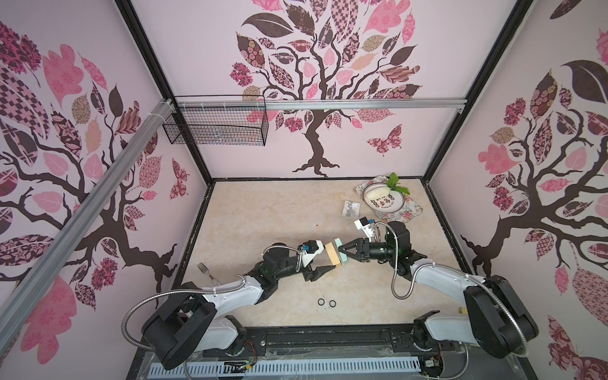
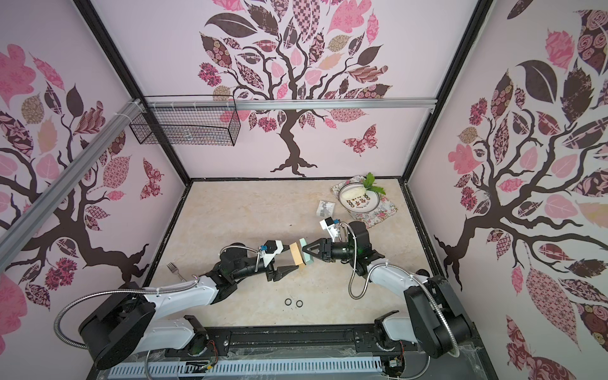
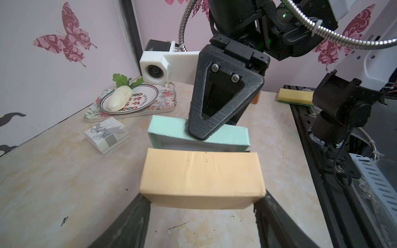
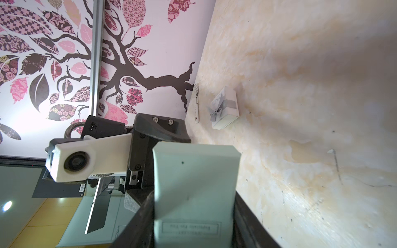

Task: Take the rings out of the lift-off lid box
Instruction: Open the lid on the jewelry box, then place the lid at the center of the board.

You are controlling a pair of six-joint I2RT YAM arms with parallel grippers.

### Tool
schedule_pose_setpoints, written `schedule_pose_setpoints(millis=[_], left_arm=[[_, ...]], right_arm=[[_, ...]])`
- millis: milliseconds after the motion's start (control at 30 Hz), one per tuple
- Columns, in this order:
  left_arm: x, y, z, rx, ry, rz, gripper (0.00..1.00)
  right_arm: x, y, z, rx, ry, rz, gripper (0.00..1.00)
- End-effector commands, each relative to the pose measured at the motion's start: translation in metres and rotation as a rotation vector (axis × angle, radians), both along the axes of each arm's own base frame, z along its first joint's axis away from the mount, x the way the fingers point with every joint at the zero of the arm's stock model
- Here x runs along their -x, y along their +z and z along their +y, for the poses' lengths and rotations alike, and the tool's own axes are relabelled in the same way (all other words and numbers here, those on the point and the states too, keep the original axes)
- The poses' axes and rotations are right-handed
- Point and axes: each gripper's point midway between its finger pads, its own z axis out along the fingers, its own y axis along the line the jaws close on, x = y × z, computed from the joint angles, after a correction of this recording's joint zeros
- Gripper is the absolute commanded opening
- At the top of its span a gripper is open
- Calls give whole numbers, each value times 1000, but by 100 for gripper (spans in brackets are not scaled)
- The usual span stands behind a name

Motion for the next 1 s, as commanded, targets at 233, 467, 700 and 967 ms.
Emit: schedule_pose_setpoints(millis=[233, 467, 700, 967], left_arm=[[5, 11, 2, 16, -16, -34, 70], [8, 12, 1, 24, -32, -31, 70], [10, 17, -2, 41, -54, -36, 70], [13, 25, -7, 95, -96, -45, 70]], right_arm=[[-56, -58, -64, 546, -296, -15, 52], [-84, -121, -119, 926, -472, 48, 51], [-90, -141, -126, 1046, -489, 43, 57], [-89, -115, -114, 962, -465, 10, 69]])
